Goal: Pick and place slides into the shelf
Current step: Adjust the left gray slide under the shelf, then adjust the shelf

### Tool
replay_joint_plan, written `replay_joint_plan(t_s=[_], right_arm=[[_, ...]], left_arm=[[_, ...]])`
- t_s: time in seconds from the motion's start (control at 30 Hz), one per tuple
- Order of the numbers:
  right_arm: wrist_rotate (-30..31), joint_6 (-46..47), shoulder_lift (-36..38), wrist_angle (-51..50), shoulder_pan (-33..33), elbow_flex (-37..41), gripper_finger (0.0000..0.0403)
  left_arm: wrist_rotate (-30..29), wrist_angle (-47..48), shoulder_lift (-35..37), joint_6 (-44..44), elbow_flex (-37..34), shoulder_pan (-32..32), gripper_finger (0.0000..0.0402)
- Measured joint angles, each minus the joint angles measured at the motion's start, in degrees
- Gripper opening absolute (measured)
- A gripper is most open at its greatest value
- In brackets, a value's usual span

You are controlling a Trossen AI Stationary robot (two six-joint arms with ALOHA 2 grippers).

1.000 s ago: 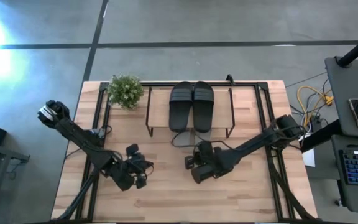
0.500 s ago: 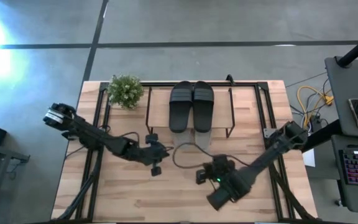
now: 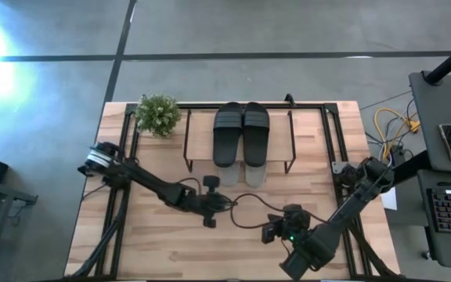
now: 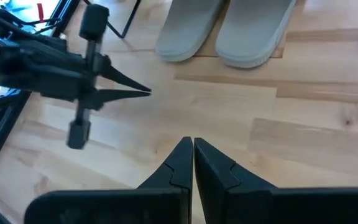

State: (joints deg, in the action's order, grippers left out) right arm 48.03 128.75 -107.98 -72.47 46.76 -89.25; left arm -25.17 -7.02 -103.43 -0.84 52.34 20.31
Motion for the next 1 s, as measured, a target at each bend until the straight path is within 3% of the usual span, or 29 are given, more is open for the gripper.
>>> replay_joint_plan(t_s=[0.23,0.67,0.87,1.0], right_arm=[[-0.2,-0.2,0.0,-0.22,0.0,0.35,0.0009],[-0.42,-0.38,0.0,-0.87,-0.02,1.42,0.0009],[-0.44,-0.33,0.0,-1.12,-0.3,1.55,0.0009],[-0.81,-0.37,0.0,-1.18,-1.36,2.21,0.0009]], left_arm=[[-6.66,1.25,-5.03,0.03,3.68,-2.71,0.0],[-5.25,1.56,-4.79,-2.21,2.93,-11.9,0.0],[2.59,-2.76,-2.91,-2.3,4.52,-8.48,0.0],[3.27,-3.89,-2.76,-2.57,6.86,-3.62,0.0]])
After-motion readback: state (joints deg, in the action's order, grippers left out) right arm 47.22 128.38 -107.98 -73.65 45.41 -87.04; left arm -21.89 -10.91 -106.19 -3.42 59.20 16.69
